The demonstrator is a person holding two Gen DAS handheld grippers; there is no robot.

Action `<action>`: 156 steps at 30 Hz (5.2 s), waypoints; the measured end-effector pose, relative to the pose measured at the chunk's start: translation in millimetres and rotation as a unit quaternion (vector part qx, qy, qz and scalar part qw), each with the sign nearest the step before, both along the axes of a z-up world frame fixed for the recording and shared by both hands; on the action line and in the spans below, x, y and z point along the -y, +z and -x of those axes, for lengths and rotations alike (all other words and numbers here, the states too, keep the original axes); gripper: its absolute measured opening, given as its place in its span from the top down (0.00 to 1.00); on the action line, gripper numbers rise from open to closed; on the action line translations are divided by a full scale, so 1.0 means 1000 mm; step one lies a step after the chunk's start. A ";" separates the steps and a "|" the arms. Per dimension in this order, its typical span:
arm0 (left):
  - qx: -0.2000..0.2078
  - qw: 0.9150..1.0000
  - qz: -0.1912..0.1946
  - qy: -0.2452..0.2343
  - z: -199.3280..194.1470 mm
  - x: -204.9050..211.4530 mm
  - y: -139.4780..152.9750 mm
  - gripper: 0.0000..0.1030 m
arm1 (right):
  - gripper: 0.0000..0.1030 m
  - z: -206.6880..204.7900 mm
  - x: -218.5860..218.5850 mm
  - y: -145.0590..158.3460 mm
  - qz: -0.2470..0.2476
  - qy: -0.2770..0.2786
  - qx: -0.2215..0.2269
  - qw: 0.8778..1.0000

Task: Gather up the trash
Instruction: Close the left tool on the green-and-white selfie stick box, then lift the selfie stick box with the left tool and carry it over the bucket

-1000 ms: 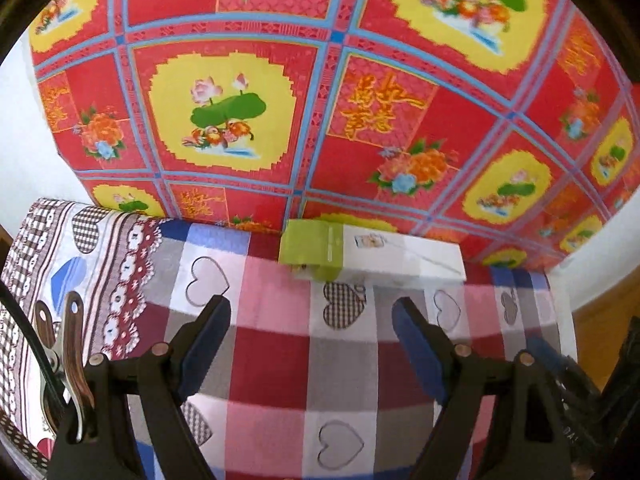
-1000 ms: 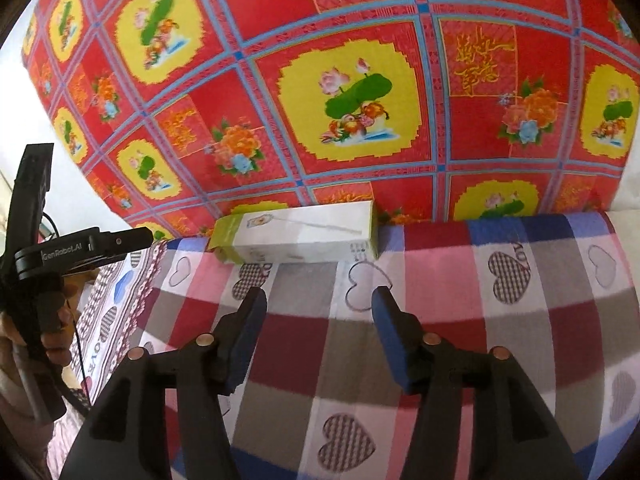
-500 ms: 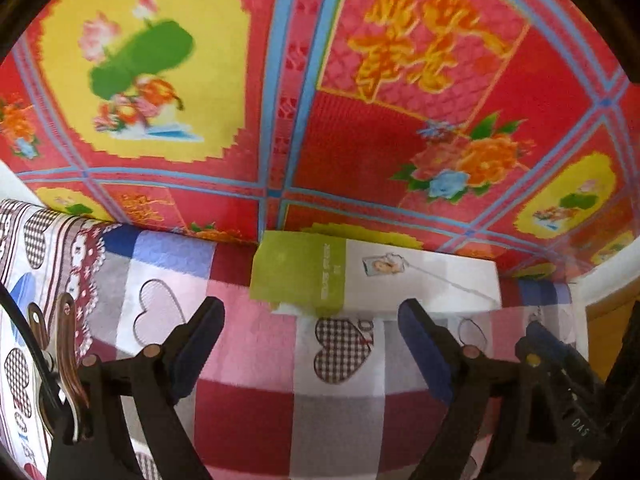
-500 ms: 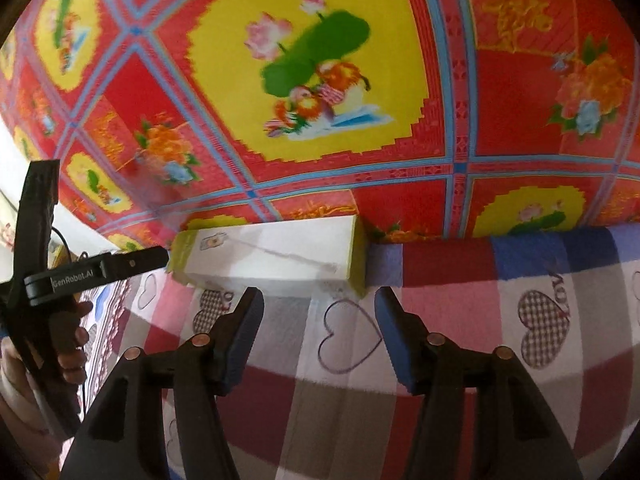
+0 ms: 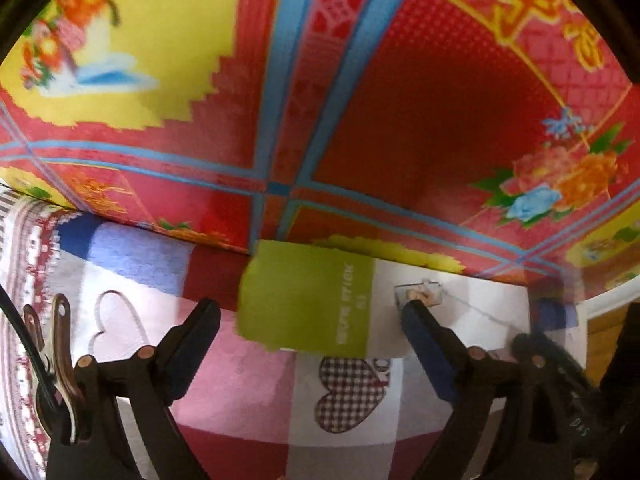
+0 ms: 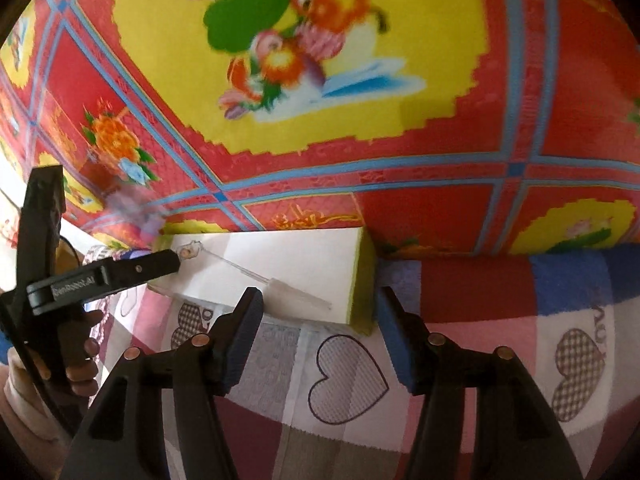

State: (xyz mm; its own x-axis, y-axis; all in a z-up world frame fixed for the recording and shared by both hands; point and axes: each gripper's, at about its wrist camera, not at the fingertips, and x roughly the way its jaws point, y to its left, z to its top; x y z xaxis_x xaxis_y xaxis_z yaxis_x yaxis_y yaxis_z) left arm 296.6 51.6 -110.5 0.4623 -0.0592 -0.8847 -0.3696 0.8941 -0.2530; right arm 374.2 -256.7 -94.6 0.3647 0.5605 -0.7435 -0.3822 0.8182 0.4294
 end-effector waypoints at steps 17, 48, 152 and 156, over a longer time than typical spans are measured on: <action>0.009 0.997 0.070 -0.010 -0.013 0.009 -0.025 0.06 | 0.26 -0.001 -0.026 -0.005 0.002 0.005 0.004 1.000; 0.022 0.997 0.051 -0.057 0.088 0.048 0.027 0.08 | 0.26 0.123 -0.011 0.036 -0.012 -0.052 0.017 0.998; -0.102 0.799 0.055 -0.590 0.333 0.677 -0.139 0.11 | 0.26 0.617 0.504 -0.146 -0.012 -0.581 -0.150 0.800; -0.101 0.795 0.048 -0.596 0.324 0.695 -0.166 0.12 | 0.27 0.610 0.519 -0.180 -0.020 -0.580 -0.165 0.798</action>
